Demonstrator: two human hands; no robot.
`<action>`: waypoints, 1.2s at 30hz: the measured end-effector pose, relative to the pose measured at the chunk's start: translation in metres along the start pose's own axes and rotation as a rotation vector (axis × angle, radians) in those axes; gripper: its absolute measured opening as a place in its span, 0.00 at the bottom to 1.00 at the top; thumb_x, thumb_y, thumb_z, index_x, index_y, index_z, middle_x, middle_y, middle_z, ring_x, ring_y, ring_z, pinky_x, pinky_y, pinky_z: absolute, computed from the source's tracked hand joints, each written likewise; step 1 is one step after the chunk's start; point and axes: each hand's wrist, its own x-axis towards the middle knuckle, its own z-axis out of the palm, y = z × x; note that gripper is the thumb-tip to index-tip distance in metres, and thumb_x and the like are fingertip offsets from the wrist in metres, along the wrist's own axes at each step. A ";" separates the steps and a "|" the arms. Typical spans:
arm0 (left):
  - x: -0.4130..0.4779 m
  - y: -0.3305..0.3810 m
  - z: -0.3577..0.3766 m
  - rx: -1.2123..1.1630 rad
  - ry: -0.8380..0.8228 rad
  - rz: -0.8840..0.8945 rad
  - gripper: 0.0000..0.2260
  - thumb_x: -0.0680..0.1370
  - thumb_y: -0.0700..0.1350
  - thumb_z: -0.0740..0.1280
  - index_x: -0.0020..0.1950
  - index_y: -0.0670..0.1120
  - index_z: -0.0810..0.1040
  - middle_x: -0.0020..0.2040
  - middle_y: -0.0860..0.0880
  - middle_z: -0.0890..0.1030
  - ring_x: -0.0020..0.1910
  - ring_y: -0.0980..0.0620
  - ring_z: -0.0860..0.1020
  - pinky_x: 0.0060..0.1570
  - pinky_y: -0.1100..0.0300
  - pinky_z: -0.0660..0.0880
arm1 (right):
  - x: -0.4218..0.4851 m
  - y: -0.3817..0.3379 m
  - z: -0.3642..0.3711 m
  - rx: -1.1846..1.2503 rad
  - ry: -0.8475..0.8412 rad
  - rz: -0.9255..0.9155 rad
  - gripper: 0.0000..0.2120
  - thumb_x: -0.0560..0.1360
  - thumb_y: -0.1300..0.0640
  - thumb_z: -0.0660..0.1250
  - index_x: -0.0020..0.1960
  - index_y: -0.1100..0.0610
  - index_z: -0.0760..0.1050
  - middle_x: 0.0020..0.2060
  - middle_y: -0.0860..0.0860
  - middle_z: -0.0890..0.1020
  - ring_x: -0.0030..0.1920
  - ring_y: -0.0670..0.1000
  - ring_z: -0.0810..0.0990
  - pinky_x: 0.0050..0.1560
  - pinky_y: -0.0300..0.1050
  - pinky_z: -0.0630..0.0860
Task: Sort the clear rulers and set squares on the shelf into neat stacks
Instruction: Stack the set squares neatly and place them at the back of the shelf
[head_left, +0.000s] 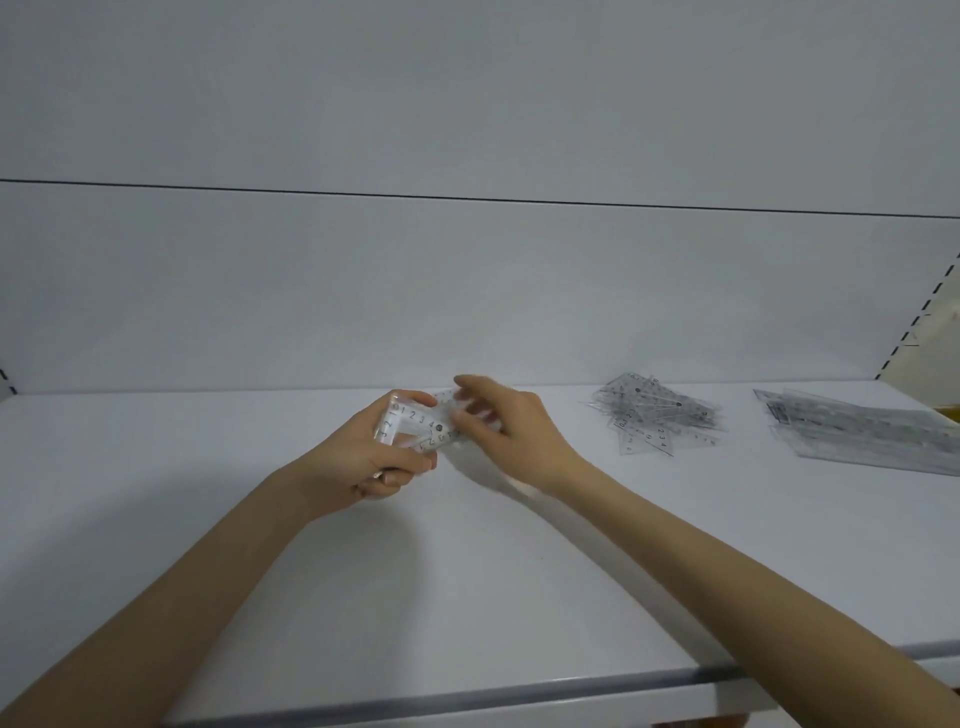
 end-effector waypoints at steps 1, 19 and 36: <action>-0.001 0.000 0.002 0.059 0.000 0.004 0.24 0.66 0.31 0.69 0.59 0.48 0.72 0.35 0.42 0.77 0.23 0.53 0.63 0.22 0.66 0.55 | 0.001 -0.002 -0.002 0.129 -0.108 0.089 0.15 0.79 0.54 0.65 0.63 0.58 0.76 0.50 0.50 0.83 0.46 0.46 0.81 0.51 0.40 0.76; -0.003 0.001 0.008 0.091 0.044 0.002 0.15 0.72 0.45 0.69 0.57 0.45 0.74 0.38 0.41 0.78 0.23 0.52 0.62 0.22 0.67 0.56 | 0.018 0.017 -0.022 0.157 -0.046 0.147 0.13 0.79 0.50 0.64 0.49 0.58 0.83 0.39 0.51 0.83 0.40 0.45 0.78 0.42 0.36 0.72; -0.006 -0.001 -0.006 0.313 0.131 0.030 0.20 0.63 0.38 0.71 0.53 0.49 0.76 0.31 0.48 0.73 0.24 0.52 0.65 0.24 0.63 0.60 | 0.073 0.032 0.003 -0.290 -0.240 0.392 0.13 0.72 0.42 0.69 0.35 0.50 0.76 0.32 0.49 0.73 0.41 0.52 0.72 0.36 0.43 0.68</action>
